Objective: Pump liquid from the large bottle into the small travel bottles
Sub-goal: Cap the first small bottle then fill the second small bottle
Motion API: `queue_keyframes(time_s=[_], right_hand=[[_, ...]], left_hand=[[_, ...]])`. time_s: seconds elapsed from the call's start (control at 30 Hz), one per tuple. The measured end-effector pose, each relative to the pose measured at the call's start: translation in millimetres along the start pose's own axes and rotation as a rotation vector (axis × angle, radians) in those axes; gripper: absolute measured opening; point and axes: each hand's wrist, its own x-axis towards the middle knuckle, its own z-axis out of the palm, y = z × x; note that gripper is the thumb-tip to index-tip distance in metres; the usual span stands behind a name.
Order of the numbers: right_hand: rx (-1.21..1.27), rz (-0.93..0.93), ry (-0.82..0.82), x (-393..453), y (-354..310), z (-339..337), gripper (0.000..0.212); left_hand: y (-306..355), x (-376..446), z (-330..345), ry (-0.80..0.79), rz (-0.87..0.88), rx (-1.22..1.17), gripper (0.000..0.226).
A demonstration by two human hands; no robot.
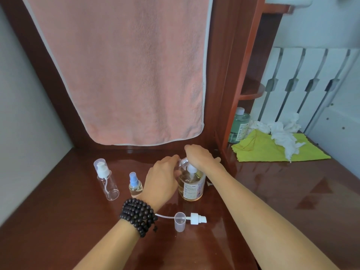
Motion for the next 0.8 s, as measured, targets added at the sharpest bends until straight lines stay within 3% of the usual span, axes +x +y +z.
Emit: queue_keyframes(time_s=[0.1, 0.23, 0.3, 0.53, 0.8], right_hand=[[0.020, 0.038, 0.004, -1.0, 1.1, -3.5, 0.056], [0.105, 0.018, -0.039, -3.8, -5.3, -11.7, 0.085], [0.069, 0.015, -0.023, -0.8, -7.8, -11.8, 0.080], [-0.008, 0.027, -0.022, 20.5, 4.5, 10.3, 0.036], [0.064, 0.037, 0.028, 3.4, -6.3, -12.9, 0.060]], left_hand=[[-2.2, 2.1, -2.5, -0.005, 0.003, -0.014, 0.028], [-0.5, 5.1, -12.4, 0.022, 0.031, -0.027, 0.026], [0.3, 5.5, -13.1, 0.022, 0.030, -0.024, 0.025], [1.4, 4.5, -2.2, 0.023, 0.027, 0.020, 0.020], [-2.7, 9.7, -12.8, 0.024, 0.051, -0.054, 0.023]])
